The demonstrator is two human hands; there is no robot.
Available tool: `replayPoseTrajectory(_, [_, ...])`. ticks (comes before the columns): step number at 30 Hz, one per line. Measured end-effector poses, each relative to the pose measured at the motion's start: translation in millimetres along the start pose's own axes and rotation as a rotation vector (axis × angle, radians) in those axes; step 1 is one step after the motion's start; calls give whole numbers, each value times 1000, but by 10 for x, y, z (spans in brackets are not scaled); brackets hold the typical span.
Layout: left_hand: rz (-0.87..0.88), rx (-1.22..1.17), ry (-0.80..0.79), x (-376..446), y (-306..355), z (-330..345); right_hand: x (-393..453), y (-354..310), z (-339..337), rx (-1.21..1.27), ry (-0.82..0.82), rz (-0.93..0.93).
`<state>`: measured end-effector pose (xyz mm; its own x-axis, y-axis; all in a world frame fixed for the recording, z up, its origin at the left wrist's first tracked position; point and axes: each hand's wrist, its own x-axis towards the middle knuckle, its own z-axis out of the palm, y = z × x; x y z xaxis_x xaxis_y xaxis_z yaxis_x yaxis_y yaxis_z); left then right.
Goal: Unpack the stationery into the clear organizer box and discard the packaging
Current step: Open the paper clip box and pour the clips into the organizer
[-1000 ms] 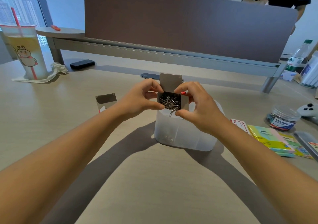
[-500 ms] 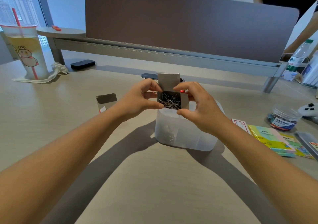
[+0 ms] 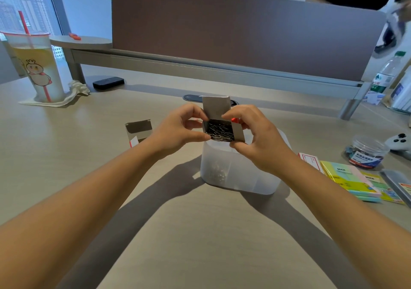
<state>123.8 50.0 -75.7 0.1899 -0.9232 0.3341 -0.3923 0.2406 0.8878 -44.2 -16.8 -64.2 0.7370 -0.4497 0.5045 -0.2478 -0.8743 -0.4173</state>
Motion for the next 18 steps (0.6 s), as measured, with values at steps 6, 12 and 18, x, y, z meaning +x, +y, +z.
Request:
replayPoseTrajectory(6, [-8, -5, -10, -7, 49, 9, -34, -26, -20, -10, 9, 6])
replayPoseTrajectory(12, [-20, -6, 0, -20, 58, 9, -32, -30, -15, -27, 27, -4])
replayPoseTrajectory(18, [-18, -22, 27, -18, 38, 17, -17, -24, -12, -30, 19, -1])
